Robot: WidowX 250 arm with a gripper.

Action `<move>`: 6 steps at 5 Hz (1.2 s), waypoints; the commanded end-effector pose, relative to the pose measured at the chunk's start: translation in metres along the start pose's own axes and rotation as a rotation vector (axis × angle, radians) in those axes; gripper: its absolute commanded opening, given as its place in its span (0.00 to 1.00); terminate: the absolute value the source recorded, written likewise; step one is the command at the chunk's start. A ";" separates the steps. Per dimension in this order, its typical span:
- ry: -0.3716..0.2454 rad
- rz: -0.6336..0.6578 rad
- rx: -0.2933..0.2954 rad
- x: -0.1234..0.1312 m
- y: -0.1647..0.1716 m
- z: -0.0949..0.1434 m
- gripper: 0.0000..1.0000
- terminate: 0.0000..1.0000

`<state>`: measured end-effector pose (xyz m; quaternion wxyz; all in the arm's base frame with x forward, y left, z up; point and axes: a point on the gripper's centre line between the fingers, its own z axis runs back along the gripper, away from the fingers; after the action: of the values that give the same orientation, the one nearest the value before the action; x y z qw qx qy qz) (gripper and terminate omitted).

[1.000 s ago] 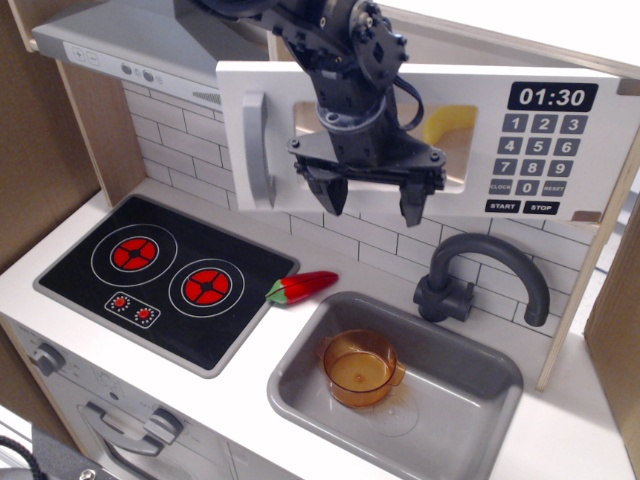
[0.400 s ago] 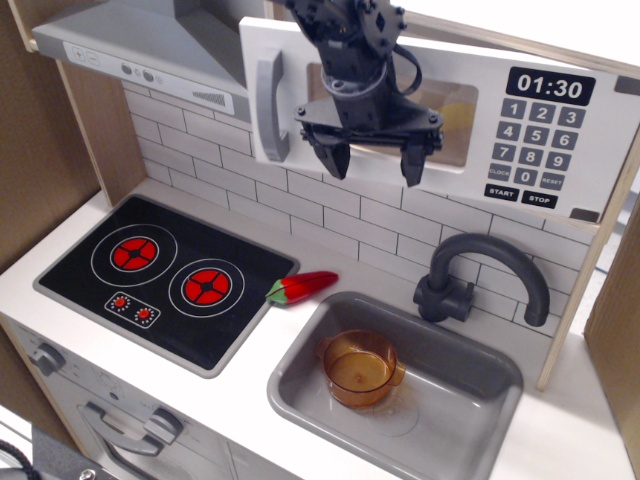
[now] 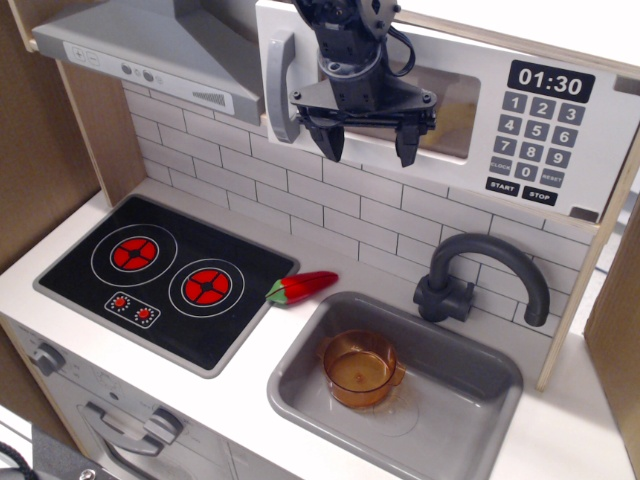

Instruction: Close microwave

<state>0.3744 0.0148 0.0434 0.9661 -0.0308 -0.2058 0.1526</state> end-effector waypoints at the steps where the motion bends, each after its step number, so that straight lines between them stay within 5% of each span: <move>1: -0.049 0.035 0.001 0.025 0.005 0.017 1.00 0.00; 4: -0.057 0.064 0.010 0.035 0.007 0.014 1.00 0.00; 6: 0.004 -0.022 -0.021 -0.023 0.005 0.042 1.00 0.00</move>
<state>0.3287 0.0077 0.0463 0.9738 -0.0369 -0.1746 0.1407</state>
